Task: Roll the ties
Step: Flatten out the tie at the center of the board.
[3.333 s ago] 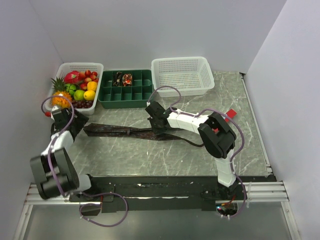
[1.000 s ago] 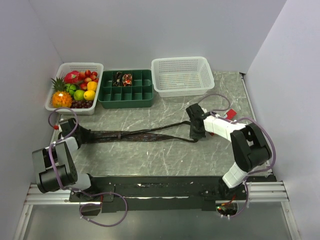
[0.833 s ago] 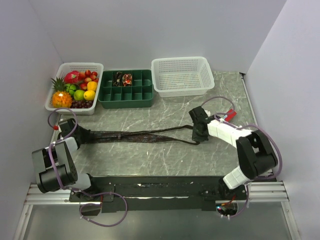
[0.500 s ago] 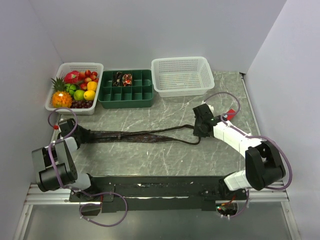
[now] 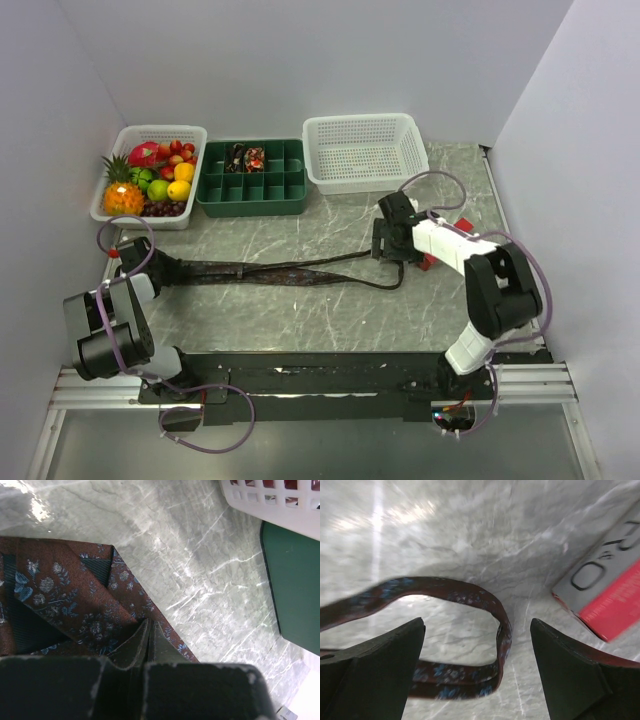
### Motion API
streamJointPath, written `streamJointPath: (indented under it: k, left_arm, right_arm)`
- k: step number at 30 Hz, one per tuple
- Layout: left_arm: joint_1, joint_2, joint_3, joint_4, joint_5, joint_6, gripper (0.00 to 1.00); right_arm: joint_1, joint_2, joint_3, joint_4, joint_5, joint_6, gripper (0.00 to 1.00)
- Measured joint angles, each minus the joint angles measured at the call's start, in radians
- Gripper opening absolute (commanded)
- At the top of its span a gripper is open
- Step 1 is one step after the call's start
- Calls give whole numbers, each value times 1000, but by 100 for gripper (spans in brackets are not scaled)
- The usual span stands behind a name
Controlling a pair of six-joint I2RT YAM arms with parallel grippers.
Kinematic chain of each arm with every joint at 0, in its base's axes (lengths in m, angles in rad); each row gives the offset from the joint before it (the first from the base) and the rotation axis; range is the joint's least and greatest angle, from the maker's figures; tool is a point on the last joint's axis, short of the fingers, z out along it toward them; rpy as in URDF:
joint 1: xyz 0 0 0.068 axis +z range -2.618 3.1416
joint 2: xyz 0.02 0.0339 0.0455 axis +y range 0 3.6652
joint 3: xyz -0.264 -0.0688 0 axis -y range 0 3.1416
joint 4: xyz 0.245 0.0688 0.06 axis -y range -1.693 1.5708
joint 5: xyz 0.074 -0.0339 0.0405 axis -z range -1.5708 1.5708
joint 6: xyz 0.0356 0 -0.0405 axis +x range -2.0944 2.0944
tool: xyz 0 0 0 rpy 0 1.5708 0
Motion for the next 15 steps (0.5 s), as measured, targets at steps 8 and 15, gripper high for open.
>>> streamJointPath:
  k: [8, 15]
  left_arm:
    - [1, 14, 0, 18, 31, 4, 1]
    - [1, 19, 0, 21, 45, 17, 1]
  right_arm:
    - [0, 103, 57, -42, -31, -40, 56]
    - [0, 189, 185, -50, -19, -43, 3]
